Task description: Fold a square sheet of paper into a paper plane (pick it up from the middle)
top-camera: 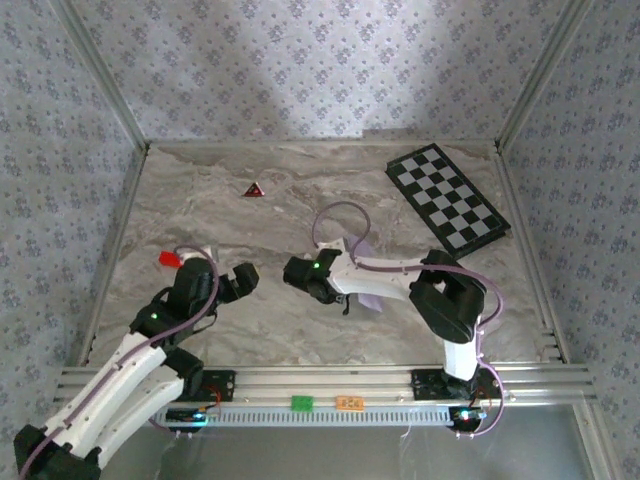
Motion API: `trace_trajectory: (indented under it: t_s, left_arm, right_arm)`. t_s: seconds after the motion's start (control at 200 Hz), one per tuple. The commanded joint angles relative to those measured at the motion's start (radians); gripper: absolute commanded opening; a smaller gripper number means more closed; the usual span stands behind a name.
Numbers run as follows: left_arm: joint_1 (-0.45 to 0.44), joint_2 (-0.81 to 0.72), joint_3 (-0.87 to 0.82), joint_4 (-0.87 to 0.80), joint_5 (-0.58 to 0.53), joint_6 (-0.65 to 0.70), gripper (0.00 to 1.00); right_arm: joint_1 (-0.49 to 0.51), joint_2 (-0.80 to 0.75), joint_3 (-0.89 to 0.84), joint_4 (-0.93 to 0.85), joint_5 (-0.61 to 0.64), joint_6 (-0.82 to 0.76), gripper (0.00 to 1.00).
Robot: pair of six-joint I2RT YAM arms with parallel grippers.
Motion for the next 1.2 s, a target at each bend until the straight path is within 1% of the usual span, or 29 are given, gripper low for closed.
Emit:
trace_trajectory:
  t_s: [0.0, 0.075, 0.135, 0.165, 0.195, 0.22, 0.255, 0.305, 0.33, 0.355, 0.415, 0.475, 0.5, 0.54, 0.58, 0.65, 0.7, 0.765, 0.825, 1.004, 1.194]
  left_arm:
    - [0.011, -0.042, 0.037, -0.033, 0.0, -0.009, 1.0]
    - [0.012, -0.055, 0.02, -0.013, 0.021, -0.011, 1.0]
    - [0.011, -0.054, 0.002, 0.02, 0.062, -0.011, 1.0]
    - [0.013, -0.05, -0.005, 0.037, 0.088, -0.012, 1.0]
    - [0.012, -0.043, -0.011, 0.058, 0.115, -0.01, 1.0]
    - [0.012, -0.036, -0.016, 0.074, 0.139, -0.01, 0.99]
    - [0.012, -0.021, -0.019, 0.093, 0.168, -0.01, 0.97]
    - [0.012, 0.009, -0.022, 0.113, 0.197, -0.013, 0.95]
    - [0.013, 0.028, -0.02, 0.12, 0.211, -0.012, 0.93]
    - [0.013, 0.05, -0.017, 0.127, 0.224, -0.009, 0.91]
    - [0.012, 0.112, -0.006, 0.145, 0.258, -0.005, 0.86]
    - [0.012, 0.179, 0.01, 0.17, 0.302, -0.002, 0.81]
    - [0.011, 0.209, 0.015, 0.182, 0.32, 0.002, 0.78]
    - [0.01, 0.256, 0.023, 0.206, 0.349, 0.003, 0.73]
    - [0.01, 0.305, 0.028, 0.236, 0.377, 0.0, 0.68]
    - [0.002, 0.391, 0.047, 0.261, 0.409, -0.005, 0.57]
    - [-0.013, 0.444, 0.071, 0.259, 0.411, -0.009, 0.48]
    - [-0.048, 0.493, 0.095, 0.278, 0.402, -0.017, 0.48]
    - [-0.081, 0.535, 0.109, 0.306, 0.396, -0.026, 0.48]
    - [-0.155, 0.672, 0.181, 0.32, 0.372, -0.037, 0.45]
    - [-0.236, 0.785, 0.254, 0.325, 0.342, -0.039, 0.43]
  right_arm:
    - [0.004, 0.006, 0.0, 0.2, -0.196, -0.087, 0.06]
    - [-0.002, -0.003, -0.013, 0.299, -0.321, -0.121, 0.08]
    - [-0.019, -0.015, -0.032, 0.382, -0.438, -0.135, 0.12]
    - [-0.031, -0.027, -0.041, 0.413, -0.494, -0.132, 0.16]
    - [-0.044, -0.045, -0.062, 0.45, -0.548, -0.131, 0.25]
    - [-0.052, -0.065, -0.081, 0.487, -0.59, -0.13, 0.28]
    - [-0.07, -0.096, -0.133, 0.54, -0.63, -0.12, 0.31]
    - [-0.1, -0.155, -0.198, 0.628, -0.711, -0.108, 0.41]
    - [-0.121, -0.185, -0.234, 0.679, -0.755, -0.109, 0.44]
    - [-0.143, -0.215, -0.269, 0.723, -0.79, -0.124, 0.45]
    - [-0.192, -0.294, -0.362, 0.855, -0.863, -0.095, 0.5]
    - [-0.245, -0.367, -0.448, 0.942, -0.931, -0.067, 0.51]
    - [-0.268, -0.39, -0.476, 0.958, -0.953, -0.055, 0.5]
    - [-0.314, -0.42, -0.519, 0.977, -0.985, -0.041, 0.47]
    - [-0.355, -0.448, -0.558, 0.98, -0.996, -0.029, 0.4]
    - [-0.423, -0.482, -0.625, 0.978, -1.011, -0.007, 0.28]
    - [-0.468, -0.492, -0.665, 0.983, -1.051, 0.006, 0.24]
    - [-0.522, -0.488, -0.693, 0.988, -1.126, 0.003, 0.16]
    - [-0.542, -0.485, -0.7, 0.969, -1.137, -0.014, 0.11]
    - [-0.546, -0.448, -0.692, 0.967, -1.167, -0.031, 0.09]
    - [-0.539, -0.343, -0.656, 1.012, -1.236, -0.031, 0.08]
